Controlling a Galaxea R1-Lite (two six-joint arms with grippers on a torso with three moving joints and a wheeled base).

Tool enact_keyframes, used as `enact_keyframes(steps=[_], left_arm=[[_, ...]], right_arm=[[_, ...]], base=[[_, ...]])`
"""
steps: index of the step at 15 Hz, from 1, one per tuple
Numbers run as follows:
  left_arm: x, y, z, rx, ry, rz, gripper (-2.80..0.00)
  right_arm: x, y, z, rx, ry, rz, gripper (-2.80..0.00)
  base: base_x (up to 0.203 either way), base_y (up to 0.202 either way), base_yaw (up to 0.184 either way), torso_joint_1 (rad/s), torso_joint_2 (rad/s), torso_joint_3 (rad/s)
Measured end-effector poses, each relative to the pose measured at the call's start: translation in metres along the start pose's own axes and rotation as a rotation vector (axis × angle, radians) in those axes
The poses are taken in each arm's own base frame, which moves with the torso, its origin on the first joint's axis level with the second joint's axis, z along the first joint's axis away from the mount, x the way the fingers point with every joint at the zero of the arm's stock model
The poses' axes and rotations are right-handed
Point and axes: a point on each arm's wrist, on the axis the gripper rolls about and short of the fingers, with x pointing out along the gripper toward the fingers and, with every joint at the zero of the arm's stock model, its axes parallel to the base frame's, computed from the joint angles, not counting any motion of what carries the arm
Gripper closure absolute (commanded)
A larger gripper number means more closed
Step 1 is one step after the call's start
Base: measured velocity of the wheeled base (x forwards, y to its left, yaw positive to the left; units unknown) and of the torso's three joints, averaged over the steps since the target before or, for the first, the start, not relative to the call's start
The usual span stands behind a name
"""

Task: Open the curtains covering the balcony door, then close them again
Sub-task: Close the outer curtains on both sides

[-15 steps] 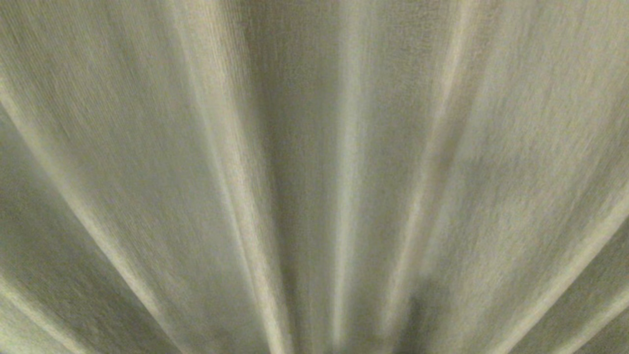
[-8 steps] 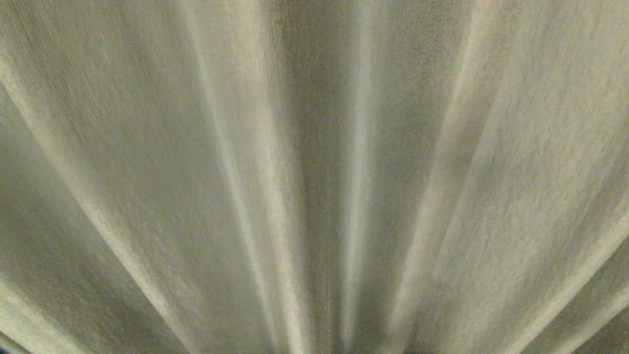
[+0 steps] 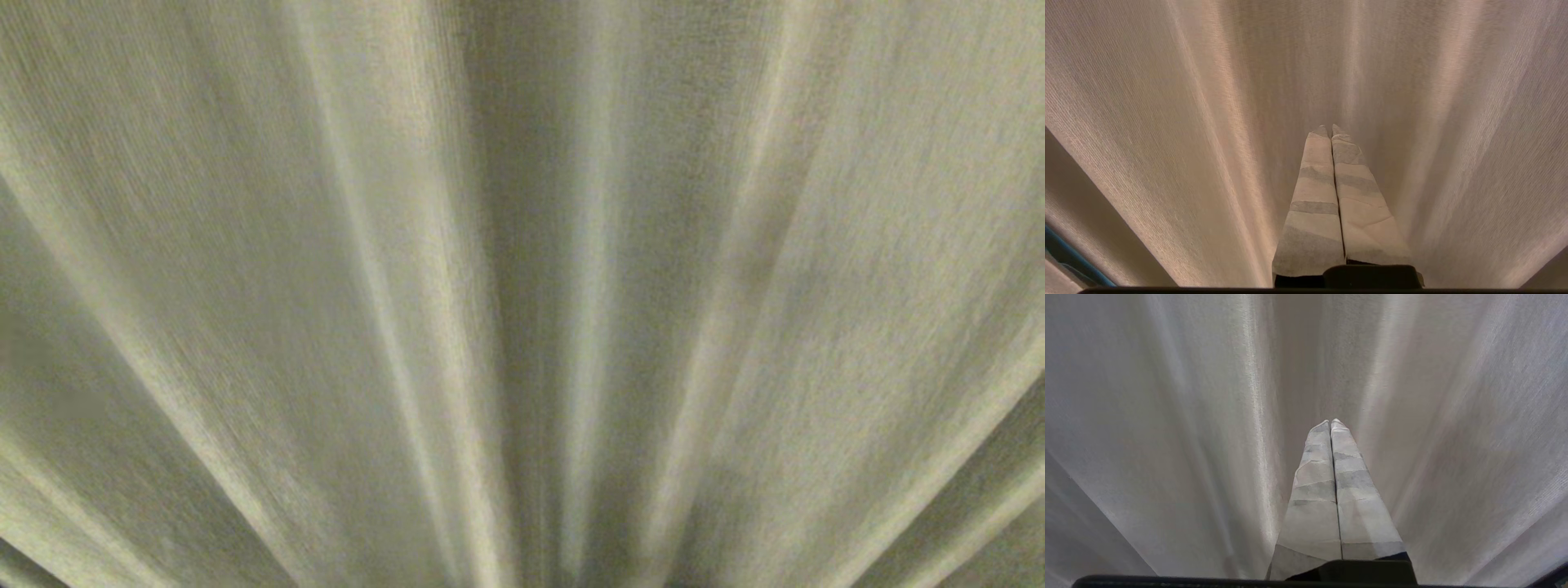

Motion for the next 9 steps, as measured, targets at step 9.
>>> enact_keyframes(steps=[9], left_arm=[[0.0000,0.0001,0.0000,-0.009,0.000,0.001,0.00]], right_arm=[[0.0000,0.0000,0.0001,0.000,-0.001,0.000,0.00]], base=[[0.000,0.083,-0.004,0.002,0.00,0.001]])
